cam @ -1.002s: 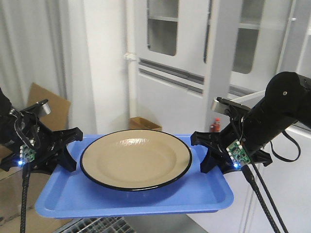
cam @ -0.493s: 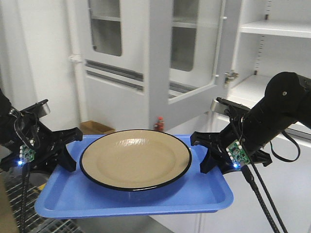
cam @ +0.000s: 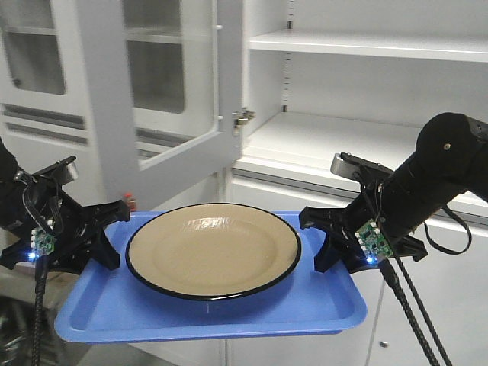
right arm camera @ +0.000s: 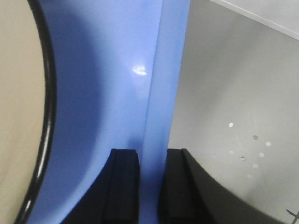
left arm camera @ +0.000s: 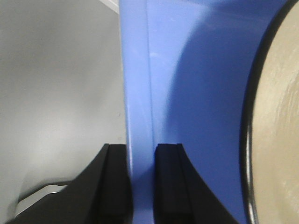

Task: Place disk in tray to left cabinet
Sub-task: 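Hold the tray with both grippers while driving to the white cabinet, then carry the tray forward into the cabinet above the lower shelf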

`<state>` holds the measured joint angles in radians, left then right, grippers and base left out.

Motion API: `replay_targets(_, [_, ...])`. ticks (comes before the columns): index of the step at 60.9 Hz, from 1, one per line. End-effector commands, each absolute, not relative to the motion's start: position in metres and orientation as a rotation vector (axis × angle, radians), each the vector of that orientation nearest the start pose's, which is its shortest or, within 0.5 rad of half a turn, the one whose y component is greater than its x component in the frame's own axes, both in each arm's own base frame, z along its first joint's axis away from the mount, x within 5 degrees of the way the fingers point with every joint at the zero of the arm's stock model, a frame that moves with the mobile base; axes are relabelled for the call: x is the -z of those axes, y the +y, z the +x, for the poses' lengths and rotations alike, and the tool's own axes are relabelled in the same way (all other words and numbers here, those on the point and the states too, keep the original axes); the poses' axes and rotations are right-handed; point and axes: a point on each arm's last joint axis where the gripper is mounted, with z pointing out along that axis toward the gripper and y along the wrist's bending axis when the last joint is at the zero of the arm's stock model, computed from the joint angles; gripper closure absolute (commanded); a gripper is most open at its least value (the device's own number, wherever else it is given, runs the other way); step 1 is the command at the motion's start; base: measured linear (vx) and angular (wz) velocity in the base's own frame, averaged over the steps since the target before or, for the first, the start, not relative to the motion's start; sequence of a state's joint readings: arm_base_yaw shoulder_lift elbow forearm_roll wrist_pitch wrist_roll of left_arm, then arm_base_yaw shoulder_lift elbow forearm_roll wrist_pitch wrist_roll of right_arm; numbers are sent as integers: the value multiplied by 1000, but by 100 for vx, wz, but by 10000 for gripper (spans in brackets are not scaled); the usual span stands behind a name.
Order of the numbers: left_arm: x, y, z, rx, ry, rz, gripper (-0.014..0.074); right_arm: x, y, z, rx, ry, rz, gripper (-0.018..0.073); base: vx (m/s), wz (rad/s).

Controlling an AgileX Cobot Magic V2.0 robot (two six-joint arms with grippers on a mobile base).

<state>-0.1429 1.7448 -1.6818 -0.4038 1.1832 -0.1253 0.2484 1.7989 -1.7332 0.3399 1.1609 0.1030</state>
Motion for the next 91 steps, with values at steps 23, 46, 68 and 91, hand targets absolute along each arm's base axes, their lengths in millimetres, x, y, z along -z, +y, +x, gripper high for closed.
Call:
replay_targets(23, [-389, -111, 348, 933, 2558, -74, 596, -383, 144, 356, -841, 2531, -106, 565, 9, -34])
replay_targets(46, [-389, -111, 348, 933, 2558, -74, 596, -383, 144, 356, -841, 2531, -106, 565, 15, -29])
replay_targets(68, [-389, -111, 348, 933, 2558, -74, 596, -383, 144, 356, -841, 2531, -106, 565, 22, -23])
replay_targets(91, [-389, -111, 348, 933, 2558, -74, 596, -383, 144, 356, -841, 2531, -106, 565, 23, -15])
